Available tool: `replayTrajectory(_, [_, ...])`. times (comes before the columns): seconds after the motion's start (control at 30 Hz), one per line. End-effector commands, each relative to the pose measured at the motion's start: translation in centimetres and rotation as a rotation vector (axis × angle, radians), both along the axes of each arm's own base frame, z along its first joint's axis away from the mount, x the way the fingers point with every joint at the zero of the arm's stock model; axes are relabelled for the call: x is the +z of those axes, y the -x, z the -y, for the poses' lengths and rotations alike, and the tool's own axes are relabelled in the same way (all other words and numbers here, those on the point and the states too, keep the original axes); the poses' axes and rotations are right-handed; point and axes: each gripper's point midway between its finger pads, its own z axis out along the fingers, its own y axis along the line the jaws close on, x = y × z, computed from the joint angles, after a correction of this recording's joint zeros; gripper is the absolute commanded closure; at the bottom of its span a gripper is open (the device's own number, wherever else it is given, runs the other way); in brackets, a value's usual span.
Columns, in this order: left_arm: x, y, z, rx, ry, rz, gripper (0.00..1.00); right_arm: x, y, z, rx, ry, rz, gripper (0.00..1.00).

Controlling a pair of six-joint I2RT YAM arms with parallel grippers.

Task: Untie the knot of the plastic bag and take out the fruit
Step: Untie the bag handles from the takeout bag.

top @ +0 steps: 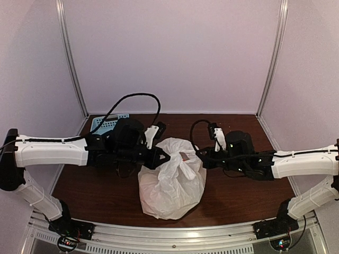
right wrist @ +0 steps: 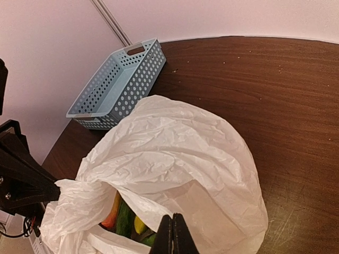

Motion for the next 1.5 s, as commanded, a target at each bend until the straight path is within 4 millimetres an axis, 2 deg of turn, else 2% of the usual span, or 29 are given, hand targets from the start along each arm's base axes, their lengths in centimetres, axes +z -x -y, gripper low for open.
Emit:
replayTrajectory(0.0, [3.6,-1.3,0.5,-0.011,0.073,0.079,1.00,2.0,-1.7,1.9,-0.100,-0.013,0.024,1.00])
replayTrajectory(0.13, [5.0,-2.5,0.9,-0.012,0.093,0.113,1.00,2.6,-2.7,2.6,-0.134,-0.008,0.026,1.00])
replayTrajectory(0.27, [6.7,-3.3,1.3,-0.031,0.123,0.146,1.00,4.1,-3.5,3.0,-0.160,-0.010,0.049,1.00])
replayTrajectory(0.4, [6.9,-3.6,1.7,-0.058,0.128,0.152,1.00,4.7,-3.9,3.3,-0.180,-0.003,0.068,1.00])
replayTrajectory(0.8, [5.5,-2.8,1.3,-0.080,0.160,0.135,1.00,1.9,-4.2,4.3,-0.222,-0.001,0.010,1.00])
replayTrajectory(0.93, [5.0,-2.7,0.5,-0.065,0.141,0.130,1.00,1.3,-4.3,4.8,-0.241,0.002,-0.009,1.00])
replayTrajectory(1.47, [5.4,-1.8,-2.3,-0.027,0.158,0.140,1.00,-0.1,-4.9,6.9,-0.312,-0.017,-0.053,1.00])
